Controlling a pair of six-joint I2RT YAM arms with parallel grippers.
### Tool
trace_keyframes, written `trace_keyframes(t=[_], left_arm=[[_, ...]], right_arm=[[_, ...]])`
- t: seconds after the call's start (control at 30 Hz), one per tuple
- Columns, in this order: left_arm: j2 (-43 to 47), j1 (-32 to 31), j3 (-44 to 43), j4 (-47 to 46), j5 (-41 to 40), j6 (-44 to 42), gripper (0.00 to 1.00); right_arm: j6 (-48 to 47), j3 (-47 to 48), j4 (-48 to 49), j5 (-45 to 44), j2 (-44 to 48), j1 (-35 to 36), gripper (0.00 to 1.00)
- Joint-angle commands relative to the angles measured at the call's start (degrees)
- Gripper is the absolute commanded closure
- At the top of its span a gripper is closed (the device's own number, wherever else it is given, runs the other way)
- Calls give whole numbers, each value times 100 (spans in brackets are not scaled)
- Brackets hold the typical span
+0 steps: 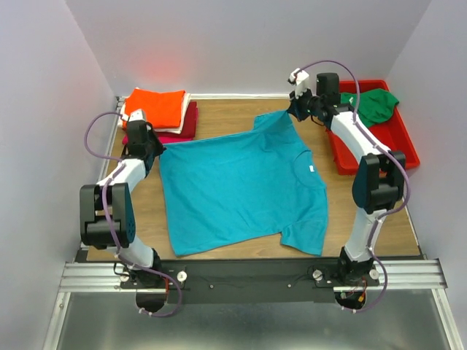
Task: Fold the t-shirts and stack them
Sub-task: Fold the tshirt
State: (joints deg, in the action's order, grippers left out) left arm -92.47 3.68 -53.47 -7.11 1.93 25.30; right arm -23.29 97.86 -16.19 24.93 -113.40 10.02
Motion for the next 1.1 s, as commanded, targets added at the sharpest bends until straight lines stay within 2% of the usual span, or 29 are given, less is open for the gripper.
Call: trace_keyframes(t=[0.0,0.33,1.07], left_arm=[[562,45,275,201,140,-95,100],[1345,45,917,430,439,-16,100],[2224,36,1603,694,642,89,100]], right_arm=[[-132,-601,159,118,467,9,99],[-185,-1910,388,91,1549,0,99],[-237,-3589,406,39,3122,9,99]])
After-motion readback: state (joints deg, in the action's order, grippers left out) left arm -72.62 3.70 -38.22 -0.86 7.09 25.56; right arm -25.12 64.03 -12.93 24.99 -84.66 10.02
